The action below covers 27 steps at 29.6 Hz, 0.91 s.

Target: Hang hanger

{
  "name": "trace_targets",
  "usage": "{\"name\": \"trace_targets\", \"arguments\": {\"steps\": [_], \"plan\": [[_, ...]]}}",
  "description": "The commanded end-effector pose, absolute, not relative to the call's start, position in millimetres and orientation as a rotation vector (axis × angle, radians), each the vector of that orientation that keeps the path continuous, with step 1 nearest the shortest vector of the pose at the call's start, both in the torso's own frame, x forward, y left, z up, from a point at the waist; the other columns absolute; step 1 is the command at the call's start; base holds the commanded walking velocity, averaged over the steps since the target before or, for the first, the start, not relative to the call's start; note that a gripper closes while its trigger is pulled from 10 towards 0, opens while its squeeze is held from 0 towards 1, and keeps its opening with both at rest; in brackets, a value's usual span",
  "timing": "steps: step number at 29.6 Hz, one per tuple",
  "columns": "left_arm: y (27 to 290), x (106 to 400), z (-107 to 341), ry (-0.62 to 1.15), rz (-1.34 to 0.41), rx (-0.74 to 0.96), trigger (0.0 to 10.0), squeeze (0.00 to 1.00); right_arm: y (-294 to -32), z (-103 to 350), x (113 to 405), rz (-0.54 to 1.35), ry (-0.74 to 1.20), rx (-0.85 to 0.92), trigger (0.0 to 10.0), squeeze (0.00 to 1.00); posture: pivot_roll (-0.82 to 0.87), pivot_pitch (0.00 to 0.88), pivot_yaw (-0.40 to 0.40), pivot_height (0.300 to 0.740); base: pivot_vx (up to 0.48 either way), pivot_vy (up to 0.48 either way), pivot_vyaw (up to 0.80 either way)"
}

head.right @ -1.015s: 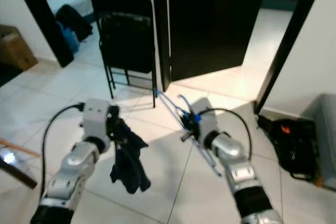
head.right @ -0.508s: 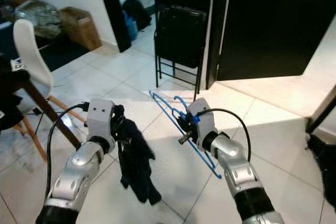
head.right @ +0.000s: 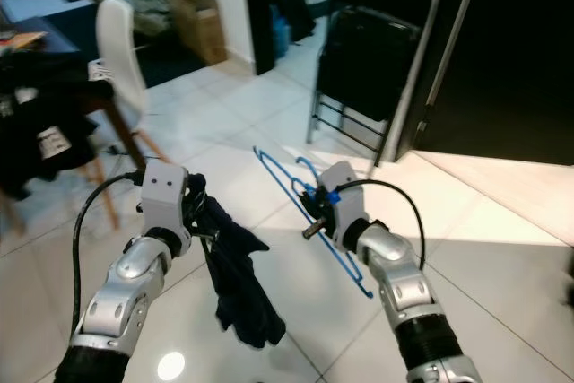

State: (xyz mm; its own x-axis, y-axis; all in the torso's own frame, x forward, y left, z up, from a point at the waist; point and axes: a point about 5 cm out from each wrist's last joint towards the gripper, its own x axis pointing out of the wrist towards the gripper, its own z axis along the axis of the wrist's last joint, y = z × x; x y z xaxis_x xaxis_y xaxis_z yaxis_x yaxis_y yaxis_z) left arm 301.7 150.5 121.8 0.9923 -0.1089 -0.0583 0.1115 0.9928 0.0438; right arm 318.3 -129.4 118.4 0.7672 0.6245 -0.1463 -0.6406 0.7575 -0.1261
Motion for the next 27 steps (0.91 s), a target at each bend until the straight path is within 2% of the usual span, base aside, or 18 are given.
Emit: {"name": "trace_targets", "arguments": {"steps": [1, 27], "plan": [[149.8, 302.5, 124.0, 0.043, -0.115, 0.049, 10.0, 0.0, -132.3, 117.3, 317.7, 0.686, 0.099, -0.171, 10.0, 0.0, -0.04, 0.085, 0.017, 0.74, 0.0, 0.0, 0.72], [151.1, 302.1, 124.9, 0.037, -0.114, 0.042, 10.0, 0.0, -131.7, 119.0, 316.5, 0.697, 0.082, -0.156, 10.0, 0.0, -0.05, 0.088, 0.02, 0.74, 0.0, 0.0, 0.72]]}}
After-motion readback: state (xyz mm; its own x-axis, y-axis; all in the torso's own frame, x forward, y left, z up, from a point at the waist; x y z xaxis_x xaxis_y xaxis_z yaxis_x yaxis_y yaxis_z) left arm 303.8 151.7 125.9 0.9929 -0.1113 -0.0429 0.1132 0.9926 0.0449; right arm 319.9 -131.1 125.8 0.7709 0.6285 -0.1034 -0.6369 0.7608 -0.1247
